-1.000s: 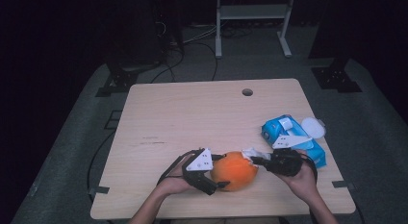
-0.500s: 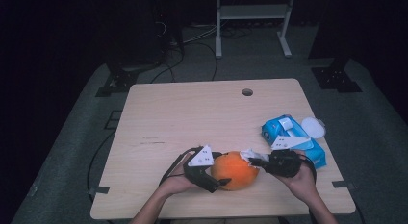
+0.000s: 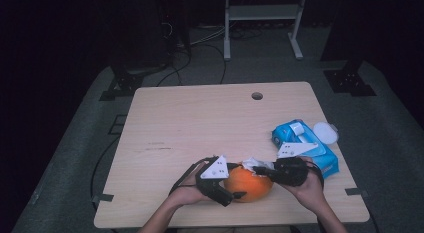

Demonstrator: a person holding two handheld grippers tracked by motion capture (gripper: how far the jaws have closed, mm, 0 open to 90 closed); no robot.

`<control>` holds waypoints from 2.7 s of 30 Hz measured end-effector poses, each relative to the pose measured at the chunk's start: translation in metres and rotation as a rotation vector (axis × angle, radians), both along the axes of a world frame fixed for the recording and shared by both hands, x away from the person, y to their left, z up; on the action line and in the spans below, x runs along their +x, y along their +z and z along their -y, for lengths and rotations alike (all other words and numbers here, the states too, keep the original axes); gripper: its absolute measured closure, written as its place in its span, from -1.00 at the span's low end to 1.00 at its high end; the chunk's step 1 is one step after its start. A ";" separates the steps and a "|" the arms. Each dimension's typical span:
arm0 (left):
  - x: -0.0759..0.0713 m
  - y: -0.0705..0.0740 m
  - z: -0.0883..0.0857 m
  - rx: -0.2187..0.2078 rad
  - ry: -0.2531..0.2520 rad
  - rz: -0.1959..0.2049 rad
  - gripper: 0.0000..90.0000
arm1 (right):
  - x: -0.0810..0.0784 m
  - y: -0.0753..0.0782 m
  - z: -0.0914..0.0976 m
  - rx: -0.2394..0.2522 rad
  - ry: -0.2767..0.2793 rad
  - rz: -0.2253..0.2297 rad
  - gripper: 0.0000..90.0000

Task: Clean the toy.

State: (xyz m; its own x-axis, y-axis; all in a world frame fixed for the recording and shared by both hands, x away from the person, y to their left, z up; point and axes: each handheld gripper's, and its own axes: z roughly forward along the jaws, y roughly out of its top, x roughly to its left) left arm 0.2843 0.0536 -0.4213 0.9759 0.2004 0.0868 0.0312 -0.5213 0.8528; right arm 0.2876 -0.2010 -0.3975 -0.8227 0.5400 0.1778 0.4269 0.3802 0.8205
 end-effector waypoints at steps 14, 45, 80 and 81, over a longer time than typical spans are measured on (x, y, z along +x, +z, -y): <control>0.012 -0.005 -0.012 -0.013 0.060 -0.081 -0.49 | 0.007 -0.011 0.029 0.013 -0.034 -0.075 0.81; 0.017 -0.009 -0.015 -0.086 0.052 -0.093 -0.58 | 0.008 -0.016 0.033 -0.027 -0.085 -0.050 0.80; 0.014 -0.003 -0.007 -0.175 0.079 -0.098 -0.47 | -0.005 0.006 0.015 0.073 -0.066 0.023 0.82; 0.014 0.001 -0.008 -0.176 0.077 -0.095 -0.47 | -0.004 0.006 0.016 0.084 -0.062 0.019 0.82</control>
